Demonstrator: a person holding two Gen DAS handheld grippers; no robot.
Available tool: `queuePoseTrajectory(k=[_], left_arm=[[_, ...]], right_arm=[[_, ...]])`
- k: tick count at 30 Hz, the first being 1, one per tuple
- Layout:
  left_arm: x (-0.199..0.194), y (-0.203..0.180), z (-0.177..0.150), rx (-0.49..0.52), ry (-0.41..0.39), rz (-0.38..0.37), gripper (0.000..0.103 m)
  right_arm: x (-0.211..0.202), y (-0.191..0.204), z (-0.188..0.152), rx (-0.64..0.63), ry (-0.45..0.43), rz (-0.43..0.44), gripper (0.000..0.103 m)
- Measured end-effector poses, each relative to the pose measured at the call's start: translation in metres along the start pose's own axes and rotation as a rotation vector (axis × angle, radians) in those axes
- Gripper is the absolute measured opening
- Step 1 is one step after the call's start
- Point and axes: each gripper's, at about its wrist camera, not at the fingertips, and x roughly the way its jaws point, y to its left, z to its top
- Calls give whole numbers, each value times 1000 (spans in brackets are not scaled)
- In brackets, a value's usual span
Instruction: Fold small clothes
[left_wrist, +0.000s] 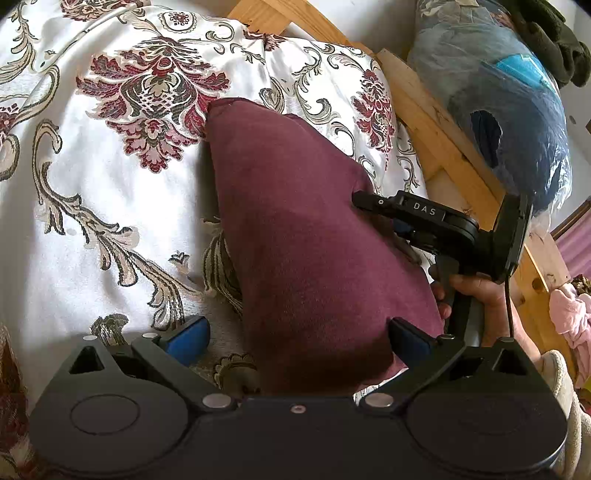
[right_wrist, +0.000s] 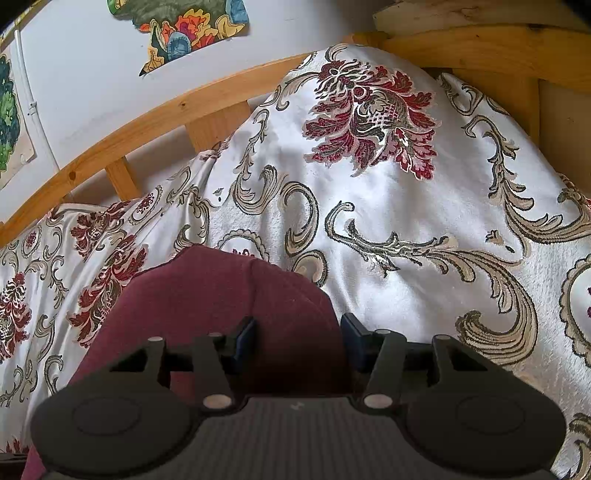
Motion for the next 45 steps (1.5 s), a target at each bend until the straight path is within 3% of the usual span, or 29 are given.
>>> queuePoseTrajectory(k=[22,30,33,35,37,41,45], left_arm=[[1,0,0,0,3,0,102],[7,0,4,-22,40,-18,97],[9,3,8,-55,62,-38,89],[10,5,9,-85,80,-62,77],[10,7,10,-103,87,-62,71],[7,-2,9,-41,84,-9,54],[-1,-18,9,39,58,40,49]], right_arm=[[-1,2,-1,-4,-5,-6,56],[-4,6,-3,-4,-1,-2,33],[-6,10,-5,-12,1,-3,23],[-8,13,-6,-12,-3,-3,17],[-11,16,-6,-10,-12,-7,14],[-20,26,-6,-32,-51,-7,12],[-40,40,-1,-58,-120,-8,11]])
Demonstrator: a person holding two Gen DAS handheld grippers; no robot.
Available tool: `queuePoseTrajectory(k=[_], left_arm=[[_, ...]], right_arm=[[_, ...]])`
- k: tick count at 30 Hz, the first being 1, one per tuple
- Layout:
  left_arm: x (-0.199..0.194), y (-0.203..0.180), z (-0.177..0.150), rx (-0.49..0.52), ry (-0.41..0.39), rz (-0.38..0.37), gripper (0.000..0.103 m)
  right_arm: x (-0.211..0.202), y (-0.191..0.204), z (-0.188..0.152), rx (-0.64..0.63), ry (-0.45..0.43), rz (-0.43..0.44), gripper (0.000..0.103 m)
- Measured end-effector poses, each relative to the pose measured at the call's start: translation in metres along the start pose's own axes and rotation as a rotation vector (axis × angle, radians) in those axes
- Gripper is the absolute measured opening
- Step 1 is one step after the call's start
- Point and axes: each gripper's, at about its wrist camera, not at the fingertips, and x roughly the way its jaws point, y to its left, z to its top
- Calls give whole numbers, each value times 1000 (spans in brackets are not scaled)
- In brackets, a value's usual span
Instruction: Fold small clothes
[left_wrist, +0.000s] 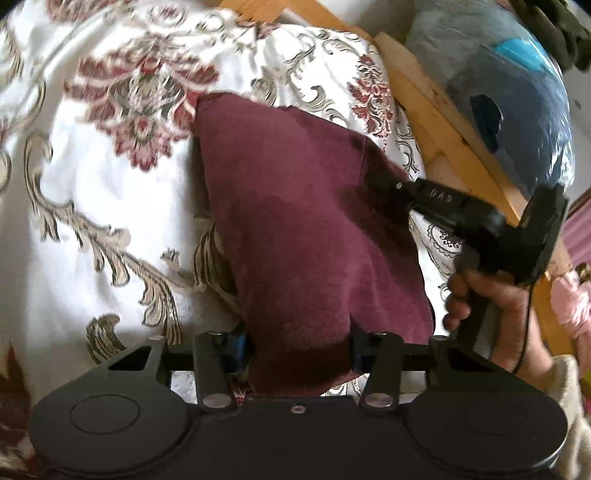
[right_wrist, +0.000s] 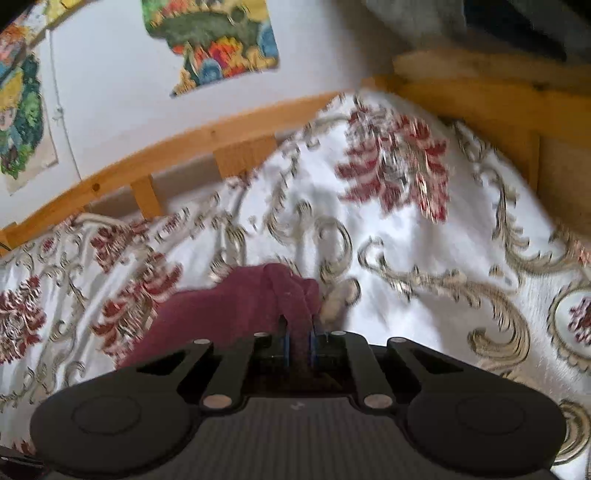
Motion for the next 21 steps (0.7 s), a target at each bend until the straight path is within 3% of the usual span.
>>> queuePoseTrajectory(k=[6,10,13,17,21], left_arm=[[-21,-12,8,87,-45,92,47],[-45,-10,24,153,-125,180,47],[-63,-5,37,228,-183,286,48],[-82,18,51,243,-241,407,48],[-83,44,60,205,-239,455,48]], right_arm=[[-19,26,18,-29,-88,28,11],[-12,60,33,-65,-144,69,11],[8,84,48,-46,-152,123,11],[50,117,60,-42,-124,183,11],[87,139,62,-94,-68,175,11]])
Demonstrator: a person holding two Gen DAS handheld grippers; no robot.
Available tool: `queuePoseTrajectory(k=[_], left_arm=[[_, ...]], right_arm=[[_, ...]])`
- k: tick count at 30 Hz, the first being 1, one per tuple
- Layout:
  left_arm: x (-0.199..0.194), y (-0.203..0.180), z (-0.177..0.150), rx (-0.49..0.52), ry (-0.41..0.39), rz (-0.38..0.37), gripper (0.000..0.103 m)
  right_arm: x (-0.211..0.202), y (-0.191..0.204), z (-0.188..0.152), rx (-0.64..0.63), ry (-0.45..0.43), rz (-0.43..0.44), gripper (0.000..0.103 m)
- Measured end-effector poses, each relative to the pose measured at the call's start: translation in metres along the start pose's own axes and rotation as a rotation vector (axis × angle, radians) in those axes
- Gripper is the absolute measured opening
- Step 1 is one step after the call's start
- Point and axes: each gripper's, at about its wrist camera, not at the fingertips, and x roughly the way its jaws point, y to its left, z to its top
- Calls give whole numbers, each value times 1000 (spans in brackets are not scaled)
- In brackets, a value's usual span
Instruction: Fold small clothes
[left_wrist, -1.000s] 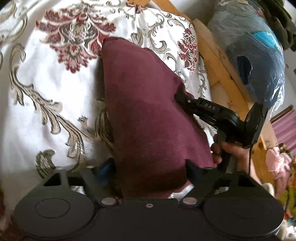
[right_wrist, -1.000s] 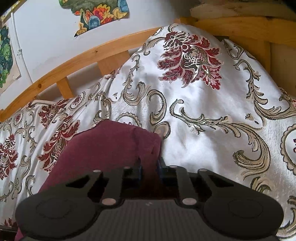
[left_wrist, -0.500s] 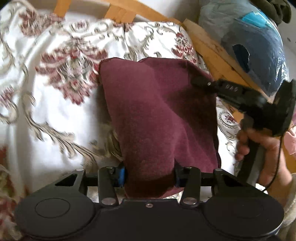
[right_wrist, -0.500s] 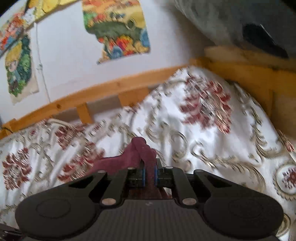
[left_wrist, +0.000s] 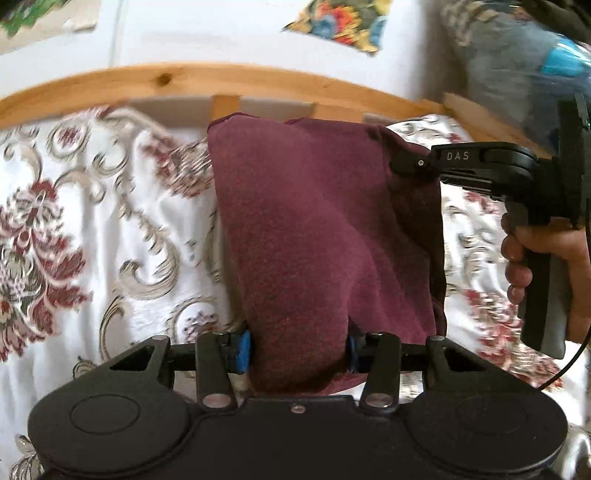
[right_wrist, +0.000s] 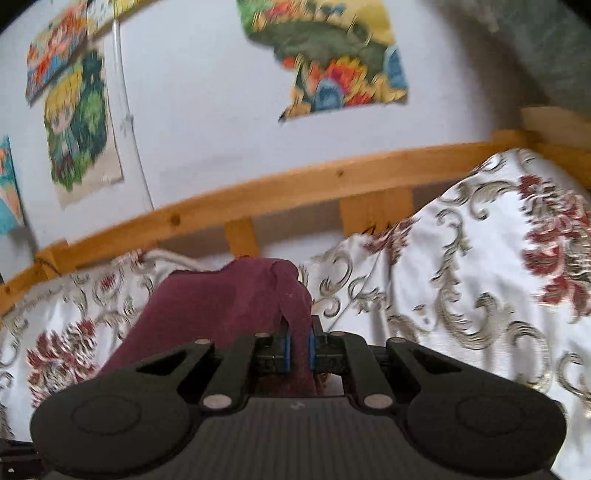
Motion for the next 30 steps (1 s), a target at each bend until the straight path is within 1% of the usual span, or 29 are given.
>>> queuePoseTrajectory(k=[3,6,9,13,15,17,19,21,22,23,24,26,28,29,30], left_arm=[[14,14,-4,-69,40,-22,48],[23,18,-8,-73,51,-14,50],[25,20,-8,-93,53,-28,54],[26,21,-10,-120,56,-39,57],[25,20,-9,-122,55,-37,58],[25,20,-8,-127,55,-37,60],[24,20,-7,-131,56,-37,61],[23,20,-6,-133,56,-34,63],[23,20,-5,-134,57,-34,65],[22,19,-5,-136,57,-29,69],[21,18,-4,-137,56,-22,70],[18,15,-3,-133,53,-8,77],[14,12,0,-120,47,19,82],[10,8,1,-106,37,37,86],[7,5,2,-93,24,52,87]], right_arm=[[23,0,-6,-30,59,-36,11],[39,-8,-15,-59,101,-98,11],[47,-20,-22,-37,123,-115,12],[51,-22,-27,-53,136,-146,16],[48,-22,-27,-44,130,-151,22],[42,-22,-26,-41,119,-155,32],[37,-22,-24,-44,115,-159,38],[30,-23,-24,-49,112,-163,42],[28,-23,-24,-53,113,-163,46],[24,-23,-24,-55,108,-163,53],[19,-23,-24,-55,103,-165,56],[9,-23,-25,-53,87,-164,66],[0,-22,-25,-50,76,-159,71],[-5,-20,-26,-51,70,-157,74],[-11,-19,-26,-53,66,-156,76]])
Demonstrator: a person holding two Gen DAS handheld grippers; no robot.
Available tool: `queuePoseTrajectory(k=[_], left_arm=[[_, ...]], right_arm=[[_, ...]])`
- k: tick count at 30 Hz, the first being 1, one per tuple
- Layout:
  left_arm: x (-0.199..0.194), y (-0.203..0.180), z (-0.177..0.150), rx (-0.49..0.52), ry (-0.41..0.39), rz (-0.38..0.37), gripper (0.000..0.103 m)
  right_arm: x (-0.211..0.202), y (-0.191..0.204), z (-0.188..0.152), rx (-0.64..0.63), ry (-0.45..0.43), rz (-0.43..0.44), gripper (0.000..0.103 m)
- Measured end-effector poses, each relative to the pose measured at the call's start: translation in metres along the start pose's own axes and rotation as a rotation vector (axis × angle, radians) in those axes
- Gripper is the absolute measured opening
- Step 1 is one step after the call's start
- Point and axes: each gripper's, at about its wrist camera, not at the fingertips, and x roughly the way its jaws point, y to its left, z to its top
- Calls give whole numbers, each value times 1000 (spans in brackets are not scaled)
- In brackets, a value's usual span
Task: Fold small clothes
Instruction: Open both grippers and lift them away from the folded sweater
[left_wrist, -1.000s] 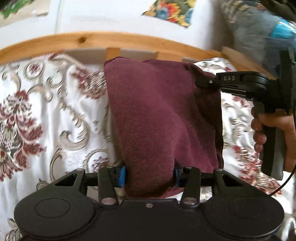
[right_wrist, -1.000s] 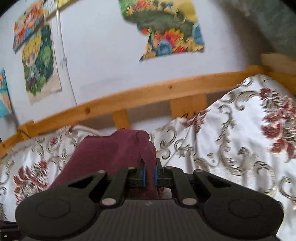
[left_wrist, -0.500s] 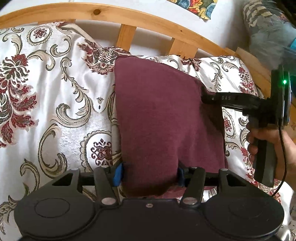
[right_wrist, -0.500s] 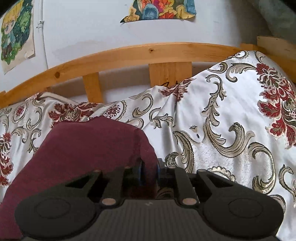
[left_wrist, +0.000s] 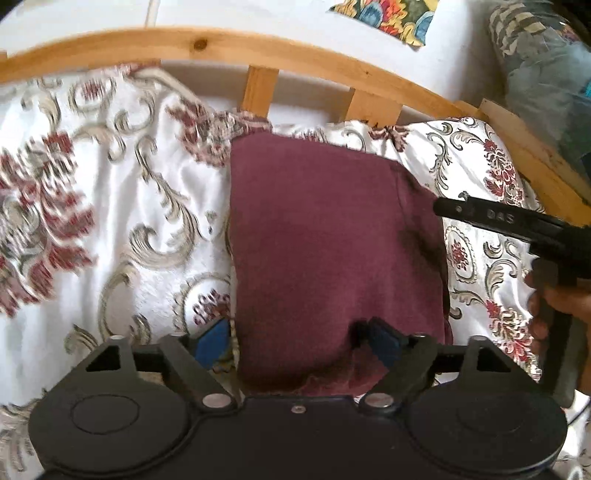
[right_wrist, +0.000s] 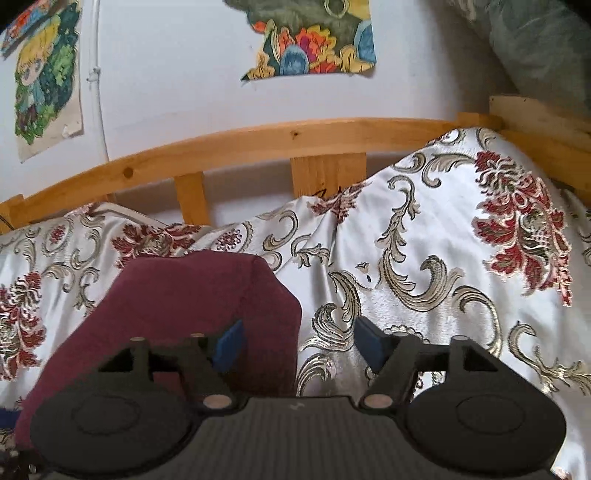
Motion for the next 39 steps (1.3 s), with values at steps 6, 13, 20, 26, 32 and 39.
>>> queuePoseTrajectory(k=[6,13,20,26,32,39], left_arm=[[-25,-13,5,48,-71,65,98],[-64,-18,7,61,-153,114,102],[-111,-24,8,83,-222,144,102],[-153,-39,-3,139,-263,186,102],[-193,-52,-19,161,-301,194,102],[-230,-63,-43,170,-329,199,102]], right_arm=[[-36,4,-5,7,-48,9,92],[-84,13,-9,0,-137,15,102],[-138,25,-14,-30,-212,13,103],[-185,32,-24,-47,-245,24,103],[-229,37,-35,-33,-266,36,103],[-268,43,-48,-52,-294,41,103]])
